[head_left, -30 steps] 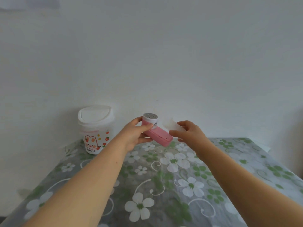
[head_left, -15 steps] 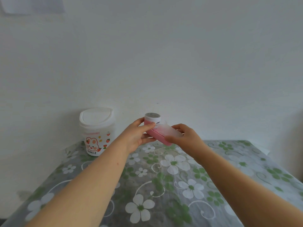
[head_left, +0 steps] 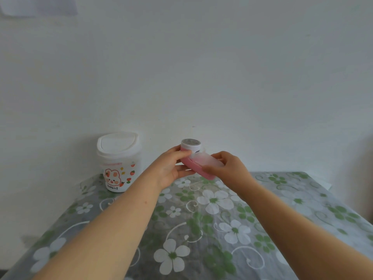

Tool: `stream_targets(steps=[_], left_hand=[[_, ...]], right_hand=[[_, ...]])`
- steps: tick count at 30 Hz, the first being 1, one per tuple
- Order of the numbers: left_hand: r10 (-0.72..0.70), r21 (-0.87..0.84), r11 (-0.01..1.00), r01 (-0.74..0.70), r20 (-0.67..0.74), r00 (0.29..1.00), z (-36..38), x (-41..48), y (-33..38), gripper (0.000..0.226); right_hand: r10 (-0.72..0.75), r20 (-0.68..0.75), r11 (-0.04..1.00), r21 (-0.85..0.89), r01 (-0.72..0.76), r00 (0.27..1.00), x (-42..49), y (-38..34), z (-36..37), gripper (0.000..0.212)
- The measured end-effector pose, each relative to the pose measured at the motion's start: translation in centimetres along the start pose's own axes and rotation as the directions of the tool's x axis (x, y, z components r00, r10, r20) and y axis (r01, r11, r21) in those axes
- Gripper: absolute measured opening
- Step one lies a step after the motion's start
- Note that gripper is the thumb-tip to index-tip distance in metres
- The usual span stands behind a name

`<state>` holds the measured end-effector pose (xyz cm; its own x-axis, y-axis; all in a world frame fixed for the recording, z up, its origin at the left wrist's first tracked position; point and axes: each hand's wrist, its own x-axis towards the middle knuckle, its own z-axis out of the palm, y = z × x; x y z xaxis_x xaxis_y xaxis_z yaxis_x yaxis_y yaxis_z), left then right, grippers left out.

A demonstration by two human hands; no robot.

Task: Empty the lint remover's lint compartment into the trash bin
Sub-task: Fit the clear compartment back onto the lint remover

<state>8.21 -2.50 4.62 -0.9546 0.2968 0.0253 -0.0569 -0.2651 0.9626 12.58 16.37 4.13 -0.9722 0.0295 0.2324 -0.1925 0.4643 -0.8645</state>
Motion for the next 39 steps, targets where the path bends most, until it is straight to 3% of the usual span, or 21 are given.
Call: stream_targets(steps=[15, 19, 23, 28, 30, 34, 39], left_hand=[[-0.007, 0.019, 1.0, 0.007, -0.013, 1.0, 1.8, -0.2, -0.2, 0.033], [0.022, 0.036, 0.999, -0.022, -0.008, 1.0, 1.9, -0.1, -0.4, 0.035], [0.041, 0.012, 0.999, -0.04, -0.009, 0.999, 1.9, -0.1, -0.5, 0.038], [0.039, -0.04, 0.998, -0.045, -0.134, 0.99, 1.9, -0.1, -0.4, 0.058], [0.038, -0.051, 0.998, -0.048, -0.171, 0.985, 1.8, 0.0, -0.5, 0.061], [0.031, -0.081, 0.995, -0.052, -0.25, 0.968, 1.3, 0.8, -0.8, 0.063], [0.078, 0.101, 0.994, -0.05, -0.287, 0.955, 1.6, 2.0, -2.1, 0.067]], right_hand=[[0.063, -0.064, 0.988, 0.143, -0.053, 0.996, -0.4, -0.6, 0.1, 0.046], [0.077, -0.081, 0.985, 0.158, -0.064, 0.994, -0.9, -1.4, 0.3, 0.075], [0.039, -0.107, 0.991, 0.129, -0.025, 0.994, -1.0, -1.4, 0.5, 0.058], [0.002, -0.075, 0.998, 0.059, 0.003, 0.997, -0.3, -1.2, 1.1, 0.069], [-0.003, -0.041, 0.997, 0.075, 0.006, 0.999, 0.1, -0.8, 0.9, 0.063], [0.197, -0.035, 0.958, 0.221, -0.185, 0.98, 1.5, 0.3, 0.1, 0.044], [0.304, 0.072, 0.923, 0.227, -0.312, 0.95, 3.0, 1.5, 0.1, 0.037]])
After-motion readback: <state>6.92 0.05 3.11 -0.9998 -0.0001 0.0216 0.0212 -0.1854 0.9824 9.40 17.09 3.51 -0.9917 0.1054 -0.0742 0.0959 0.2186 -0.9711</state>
